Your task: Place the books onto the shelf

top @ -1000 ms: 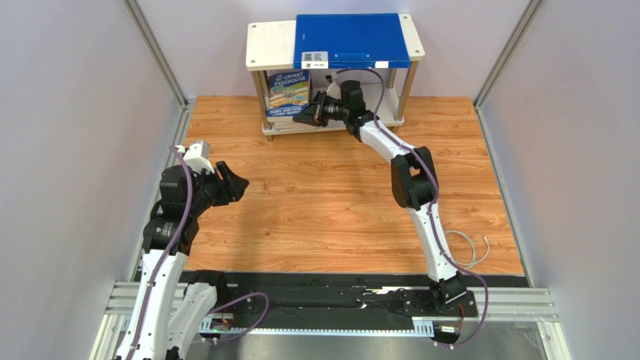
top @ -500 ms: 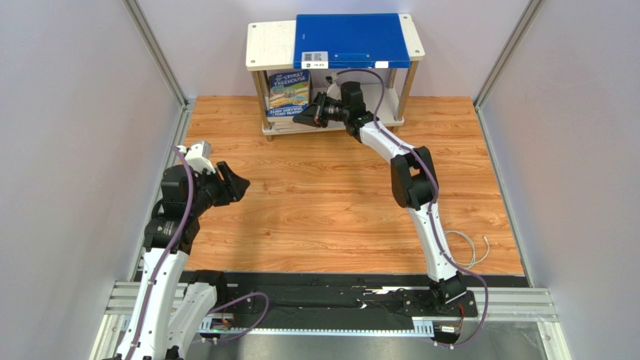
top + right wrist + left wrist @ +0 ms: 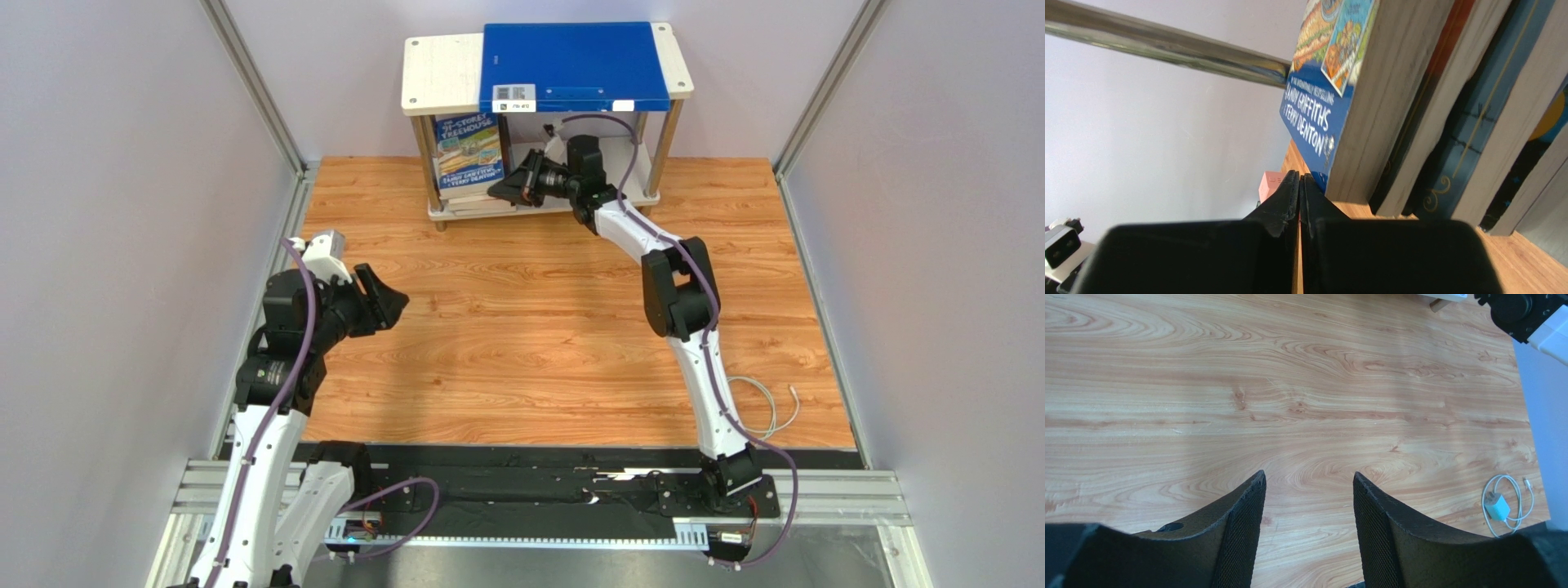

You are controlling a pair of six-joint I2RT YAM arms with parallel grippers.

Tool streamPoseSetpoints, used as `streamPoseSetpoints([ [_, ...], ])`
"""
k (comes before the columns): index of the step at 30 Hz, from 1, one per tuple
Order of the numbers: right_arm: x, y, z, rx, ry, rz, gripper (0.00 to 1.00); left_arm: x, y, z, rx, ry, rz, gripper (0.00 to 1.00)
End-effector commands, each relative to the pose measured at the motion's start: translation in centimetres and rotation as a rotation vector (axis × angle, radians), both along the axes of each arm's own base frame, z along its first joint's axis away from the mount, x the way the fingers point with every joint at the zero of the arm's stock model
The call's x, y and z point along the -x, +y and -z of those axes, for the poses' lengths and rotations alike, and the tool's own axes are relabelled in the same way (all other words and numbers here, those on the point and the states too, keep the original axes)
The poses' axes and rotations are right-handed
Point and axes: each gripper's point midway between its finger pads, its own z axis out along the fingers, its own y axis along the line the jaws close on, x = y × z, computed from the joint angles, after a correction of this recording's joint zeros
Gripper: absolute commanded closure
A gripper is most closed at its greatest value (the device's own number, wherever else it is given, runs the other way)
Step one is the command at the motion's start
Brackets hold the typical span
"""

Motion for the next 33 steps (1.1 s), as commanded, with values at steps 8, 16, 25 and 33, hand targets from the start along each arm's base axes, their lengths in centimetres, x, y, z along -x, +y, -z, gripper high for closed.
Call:
streamPoseSetpoints([
  [8,7.1,-1.6,-6.0,0.125,-0.168,-0.016,0.93,-0.3,0.0,-1.0,0.001,-0.041,0.009,0.37],
  [16,13.6,-10.2,-4.1,0.594,-0.240,0.128,0.79,-0.4,0.4,0.5,-0.031,0.032,-0.001,0.05],
  [25,19.4,-20.8,-1.4,0.876,-0.190,0.407,0.11,-1.5,0.6,2.1,-0.073,0.105,-0.056,0.00],
  [33,23.4,-26.9,-0.1,0.968,-0.149,0.604,0.00,-3.4,-1.3,3.0,-0.139,0.166,-0.015,0.00],
])
